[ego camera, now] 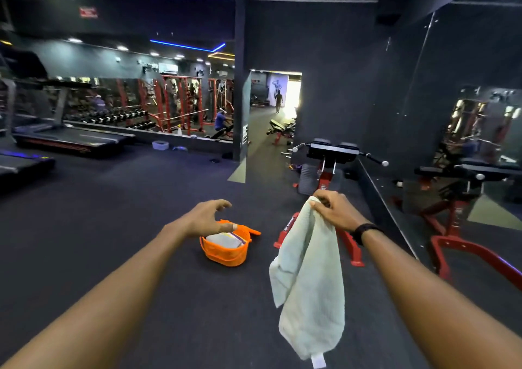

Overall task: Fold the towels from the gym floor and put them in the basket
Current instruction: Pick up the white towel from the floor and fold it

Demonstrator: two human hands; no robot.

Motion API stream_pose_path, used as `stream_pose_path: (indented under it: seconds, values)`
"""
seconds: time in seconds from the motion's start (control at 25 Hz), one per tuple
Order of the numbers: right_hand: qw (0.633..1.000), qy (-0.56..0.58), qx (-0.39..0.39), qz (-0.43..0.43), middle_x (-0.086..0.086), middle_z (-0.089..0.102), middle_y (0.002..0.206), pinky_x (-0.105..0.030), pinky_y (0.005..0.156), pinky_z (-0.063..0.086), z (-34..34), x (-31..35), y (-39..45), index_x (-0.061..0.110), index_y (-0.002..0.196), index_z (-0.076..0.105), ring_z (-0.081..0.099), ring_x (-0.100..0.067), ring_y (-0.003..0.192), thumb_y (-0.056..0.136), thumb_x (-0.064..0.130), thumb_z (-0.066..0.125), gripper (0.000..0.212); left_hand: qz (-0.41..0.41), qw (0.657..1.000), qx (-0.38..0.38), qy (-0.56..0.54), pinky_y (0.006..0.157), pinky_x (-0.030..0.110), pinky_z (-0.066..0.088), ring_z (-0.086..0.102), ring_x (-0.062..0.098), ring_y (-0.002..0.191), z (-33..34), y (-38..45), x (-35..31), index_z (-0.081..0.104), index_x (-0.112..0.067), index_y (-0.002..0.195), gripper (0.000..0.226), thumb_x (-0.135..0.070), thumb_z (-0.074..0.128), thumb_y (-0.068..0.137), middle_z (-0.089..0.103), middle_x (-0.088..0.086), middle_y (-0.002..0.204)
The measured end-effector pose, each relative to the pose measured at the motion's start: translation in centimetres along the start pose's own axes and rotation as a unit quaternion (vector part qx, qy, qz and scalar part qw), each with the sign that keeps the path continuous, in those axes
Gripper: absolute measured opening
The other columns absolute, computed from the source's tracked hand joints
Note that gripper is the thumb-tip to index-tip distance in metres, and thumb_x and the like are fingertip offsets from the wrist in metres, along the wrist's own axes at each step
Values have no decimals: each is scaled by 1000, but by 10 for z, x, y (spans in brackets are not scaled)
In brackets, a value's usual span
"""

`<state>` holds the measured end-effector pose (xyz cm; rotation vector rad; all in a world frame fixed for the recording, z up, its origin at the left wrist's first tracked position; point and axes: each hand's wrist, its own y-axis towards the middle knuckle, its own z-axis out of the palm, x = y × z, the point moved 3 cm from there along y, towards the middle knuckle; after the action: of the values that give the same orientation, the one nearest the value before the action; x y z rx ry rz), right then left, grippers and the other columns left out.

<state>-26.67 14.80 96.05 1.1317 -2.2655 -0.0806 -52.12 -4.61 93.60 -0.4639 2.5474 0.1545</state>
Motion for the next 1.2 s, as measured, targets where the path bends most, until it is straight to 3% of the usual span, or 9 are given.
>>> stream_pose_path:
  seconds: [0.16, 0.4, 0.72, 0.84, 0.96, 1.04, 1.12, 1.2]
  values:
    - [999, 3, 18, -27, 1, 62, 76, -32, 72, 45, 39, -16, 98, 26, 75, 55, 58, -17, 75, 93, 23, 55, 18, -11, 1000, -10, -13, 103, 32, 37, 41, 20, 134, -19, 84, 48, 42, -22, 140, 69, -44, 70, 81, 44, 6, 145]
    - [998, 18, 53, -27, -11, 68, 86, -37, 77, 49, 94, -27, 243, 13, 89, 65, 62, -26, 81, 91, 19, 58, 10, -20, 999, 27, -7, 100, 32, 40, 42, 21, 133, -54, 215, 102, 41, -24, 141, 69, -46, 69, 82, 42, 6, 146]
    - [988, 44, 134, -60, 1, 70, 97, -27, 84, 48, 175, -41, 397, 17, 99, 70, 64, -16, 92, 92, 21, 60, 13, 2, 999, 53, 0, 103, 36, 42, 46, 18, 130, -61, 367, 165, 44, -28, 138, 65, -49, 68, 82, 46, 2, 143]
    - [980, 50, 172, -83, 5, 69, 96, -15, 76, 45, 204, -50, 461, 16, 101, 71, 61, -7, 87, 92, 20, 62, 14, 37, 998, 59, -11, 104, 38, 43, 47, 17, 129, -59, 437, 182, 47, -34, 135, 57, -46, 68, 83, 49, 1, 141]
    - [974, 78, 189, -103, 5, 69, 89, -18, 74, 45, 225, -64, 532, 17, 95, 72, 58, -3, 80, 90, 16, 64, 10, 66, 995, 61, -45, 105, 39, 42, 49, 13, 127, -60, 510, 186, 52, -32, 133, 54, -42, 69, 83, 55, -1, 135]
    - [969, 104, 196, -109, 3, 69, 84, -22, 72, 46, 234, -75, 580, 19, 90, 72, 56, -2, 75, 88, 14, 66, 8, 68, 993, 82, -59, 102, 39, 45, 55, 11, 118, -61, 559, 189, 62, -31, 121, 43, -42, 72, 81, 63, -7, 124]
    - [965, 120, 206, -113, 4, 68, 79, -22, 68, 46, 240, -88, 623, 19, 86, 71, 55, -1, 70, 85, 16, 71, 3, 67, 993, 82, -48, 92, 40, 50, 60, 10, 98, -65, 605, 197, 68, -31, 93, 19, -42, 73, 79, 68, -8, 100]
    - [964, 133, 205, -104, 9, 63, 69, -17, 60, 42, 243, -101, 659, 21, 79, 67, 52, 1, 61, 79, 22, 78, 11, 72, 996, 43, -27, 80, 41, 49, 60, 16, 82, -81, 640, 207, 65, -23, 76, 19, -40, 73, 80, 66, -1, 82]
